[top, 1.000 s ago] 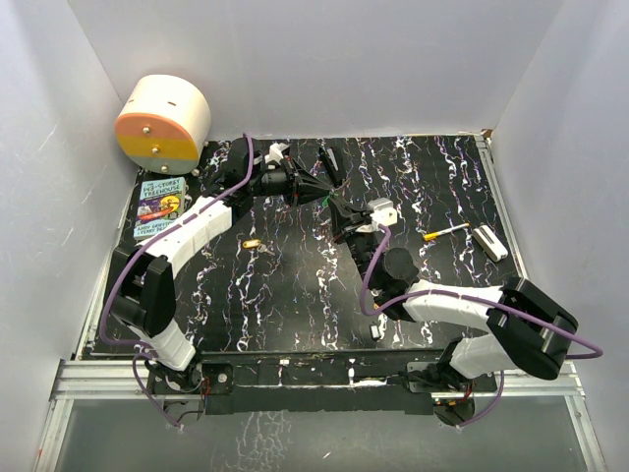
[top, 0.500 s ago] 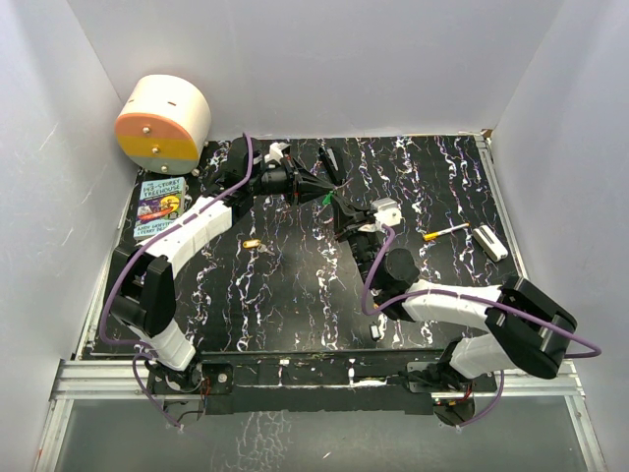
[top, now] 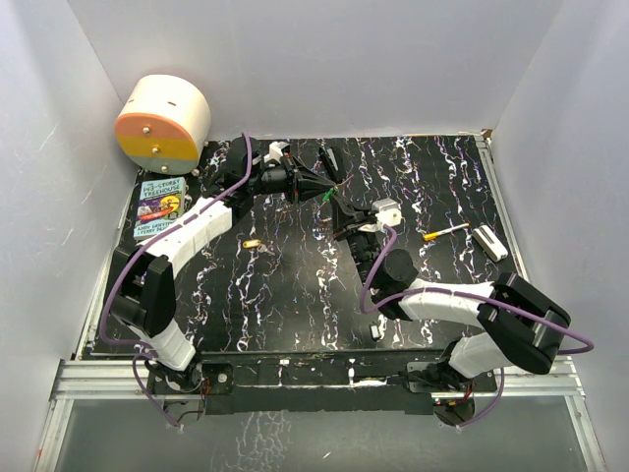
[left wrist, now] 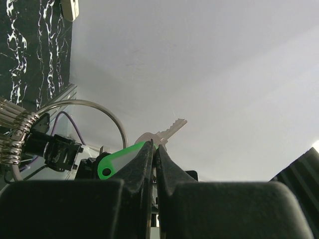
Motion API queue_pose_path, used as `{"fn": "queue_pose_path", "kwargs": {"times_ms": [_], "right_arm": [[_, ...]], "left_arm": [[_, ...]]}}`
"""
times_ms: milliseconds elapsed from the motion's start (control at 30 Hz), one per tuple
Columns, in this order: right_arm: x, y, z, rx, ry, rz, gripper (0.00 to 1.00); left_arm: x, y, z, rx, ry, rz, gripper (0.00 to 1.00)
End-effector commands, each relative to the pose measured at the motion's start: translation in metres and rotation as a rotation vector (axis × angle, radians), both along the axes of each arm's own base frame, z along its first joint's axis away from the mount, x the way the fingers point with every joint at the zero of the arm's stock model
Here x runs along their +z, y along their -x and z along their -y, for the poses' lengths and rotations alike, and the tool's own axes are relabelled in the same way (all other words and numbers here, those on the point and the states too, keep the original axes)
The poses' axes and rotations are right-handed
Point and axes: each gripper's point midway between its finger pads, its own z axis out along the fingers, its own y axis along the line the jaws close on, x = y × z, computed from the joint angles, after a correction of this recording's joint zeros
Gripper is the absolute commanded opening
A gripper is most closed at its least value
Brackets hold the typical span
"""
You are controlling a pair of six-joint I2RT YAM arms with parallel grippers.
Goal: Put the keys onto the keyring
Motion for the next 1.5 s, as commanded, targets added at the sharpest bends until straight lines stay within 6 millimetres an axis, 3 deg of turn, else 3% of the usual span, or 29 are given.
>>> {"fn": "queue_pose_path", "kwargs": {"times_ms": [0, 467, 1000, 1467], "right_arm": [[-0.007, -0.006, 0.001, -0.01, -0.021, -0.031, 0.08], [-0.023, -0.025, -0.002, -0.016, 0.003, -0.132, 0.08], [-0.027, -0.025, -0.017, 0.045, 0.089, -0.21, 0.08], [-0.03, -0.025, -0.03, 0.142, 0.175, -0.277, 0.08]], "left_arm": [[0.051, 0.023, -0.005, -0.054, 0.102, 0.093, 0.0], [0.054, 0.024, -0.005, -0.057, 0.091, 0.111, 0.0], [0.045, 0.018, -0.007, -0.029, -0.022, 0.23, 0.0], [0.051, 0.021, -0.006, -0.048, -0.008, 0.256, 0.0]]}}
